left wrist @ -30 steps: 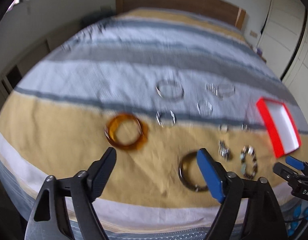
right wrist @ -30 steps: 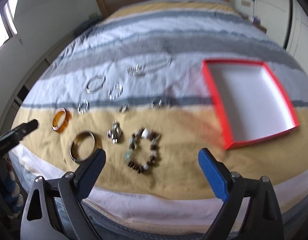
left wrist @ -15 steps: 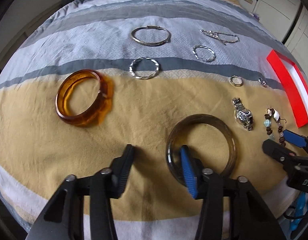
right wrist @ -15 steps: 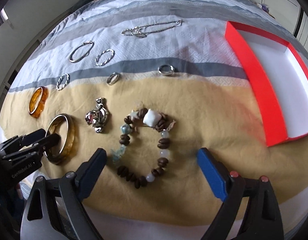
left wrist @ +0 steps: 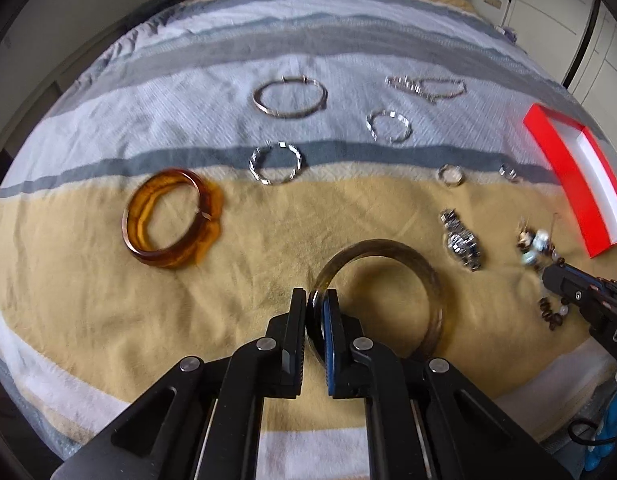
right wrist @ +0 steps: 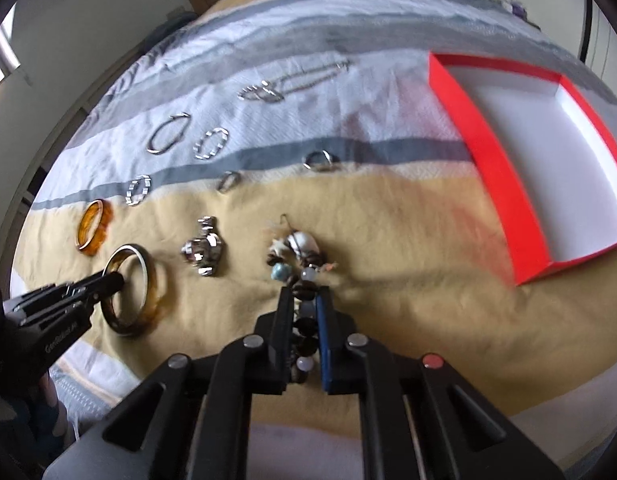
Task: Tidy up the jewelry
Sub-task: 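Carry both into the red box and release them while both tools open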
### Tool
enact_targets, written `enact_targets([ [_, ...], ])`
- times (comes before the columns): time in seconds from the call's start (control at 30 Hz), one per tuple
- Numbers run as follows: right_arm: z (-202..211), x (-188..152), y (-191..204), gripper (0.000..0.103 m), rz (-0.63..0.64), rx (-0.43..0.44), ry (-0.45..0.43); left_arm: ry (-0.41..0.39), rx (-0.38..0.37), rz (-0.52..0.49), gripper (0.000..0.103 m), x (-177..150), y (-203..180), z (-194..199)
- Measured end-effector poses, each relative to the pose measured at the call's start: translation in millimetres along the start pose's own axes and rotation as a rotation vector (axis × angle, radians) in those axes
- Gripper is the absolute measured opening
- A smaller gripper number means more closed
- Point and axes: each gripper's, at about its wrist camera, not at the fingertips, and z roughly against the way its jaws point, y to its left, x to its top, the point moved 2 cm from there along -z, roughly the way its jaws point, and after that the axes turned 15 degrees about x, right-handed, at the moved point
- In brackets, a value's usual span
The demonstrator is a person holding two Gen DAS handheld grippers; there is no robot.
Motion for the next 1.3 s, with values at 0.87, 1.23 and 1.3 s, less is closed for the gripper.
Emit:
enact_targets([
  [0.87,160,70,-97,0.010,0.024,-0.117,-0.254,-0.208,-0.208,-0.092,0.008,86,-144,127],
  [1.23,129,76,-212,0.010,-0.104,-0.242,-0.168,-0.125,-0.274,-0.238,0.008,103,-286,80],
  [1.3,119,71,-226,0.010,-0.119,-0.251,-0.138,-0.102,-0.252,-0.269,0.008,99,-304,64],
])
